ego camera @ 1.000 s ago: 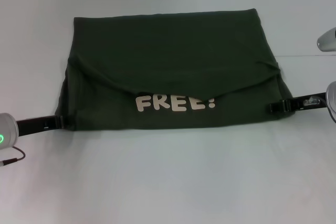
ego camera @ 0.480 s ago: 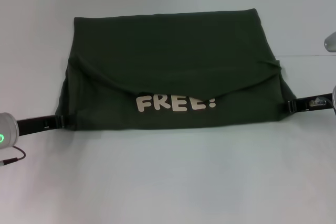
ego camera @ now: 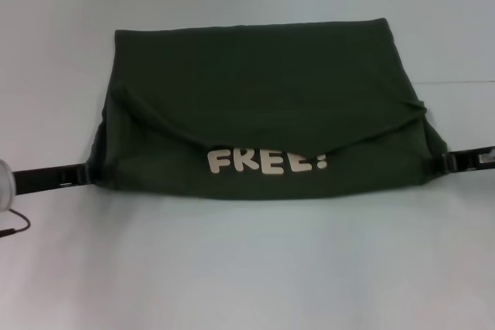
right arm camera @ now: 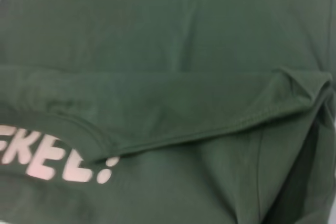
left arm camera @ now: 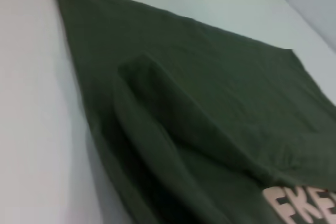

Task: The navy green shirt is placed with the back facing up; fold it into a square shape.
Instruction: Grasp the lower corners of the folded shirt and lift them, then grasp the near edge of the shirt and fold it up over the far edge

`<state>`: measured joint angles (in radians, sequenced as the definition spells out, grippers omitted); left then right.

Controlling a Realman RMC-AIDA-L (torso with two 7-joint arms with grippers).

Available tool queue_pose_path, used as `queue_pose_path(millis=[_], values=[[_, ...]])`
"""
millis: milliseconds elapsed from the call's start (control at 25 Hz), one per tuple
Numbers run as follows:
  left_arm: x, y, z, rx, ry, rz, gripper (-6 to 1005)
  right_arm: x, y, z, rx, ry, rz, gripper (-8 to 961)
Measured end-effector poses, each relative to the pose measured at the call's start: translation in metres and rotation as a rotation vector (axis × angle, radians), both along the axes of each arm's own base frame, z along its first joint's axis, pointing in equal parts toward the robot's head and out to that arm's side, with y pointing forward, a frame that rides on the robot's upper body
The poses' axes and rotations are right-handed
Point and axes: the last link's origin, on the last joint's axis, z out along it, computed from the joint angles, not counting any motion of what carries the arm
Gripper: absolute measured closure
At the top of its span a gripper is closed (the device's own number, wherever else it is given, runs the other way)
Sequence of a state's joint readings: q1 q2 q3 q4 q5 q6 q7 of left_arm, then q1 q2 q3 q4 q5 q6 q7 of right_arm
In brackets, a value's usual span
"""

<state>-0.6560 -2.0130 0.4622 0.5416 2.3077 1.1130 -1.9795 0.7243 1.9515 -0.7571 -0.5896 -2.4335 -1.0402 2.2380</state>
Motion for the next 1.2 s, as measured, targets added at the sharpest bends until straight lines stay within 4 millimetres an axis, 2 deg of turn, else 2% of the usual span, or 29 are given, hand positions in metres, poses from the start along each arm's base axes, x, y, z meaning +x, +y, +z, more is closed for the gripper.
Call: queue_pose_path(millis=[360, 640, 880, 1040, 1200], values=[[0.002, -0.033, 0.030, -0.184, -0.075, -0.025, 956, 0.010, -0.048, 0.021, -0.097, 0.131, 0.045, 911], [-0.003, -0.068, 0.057, -0.345, -0.097, -0.035, 956, 0.029, -0.102, 0.029, -0.196, 0.262, 0.048, 911], [-0.003, -0.086, 0.065, -0.465, -0.087, -0.026, 956, 0.039, -0.139, 0.030, -0.260, 0.345, 0.048, 911], [0.001, -0.089, 0.067, -0.494, -0.103, -0.036, 956, 0.042, -0.148, 0.033, -0.254, 0.372, 0.051, 911], [0.008, -0.082, 0.073, -0.466, -0.138, -0.053, 955, 0.041, -0.140, 0.045, -0.188, 0.395, 0.064, 912]])
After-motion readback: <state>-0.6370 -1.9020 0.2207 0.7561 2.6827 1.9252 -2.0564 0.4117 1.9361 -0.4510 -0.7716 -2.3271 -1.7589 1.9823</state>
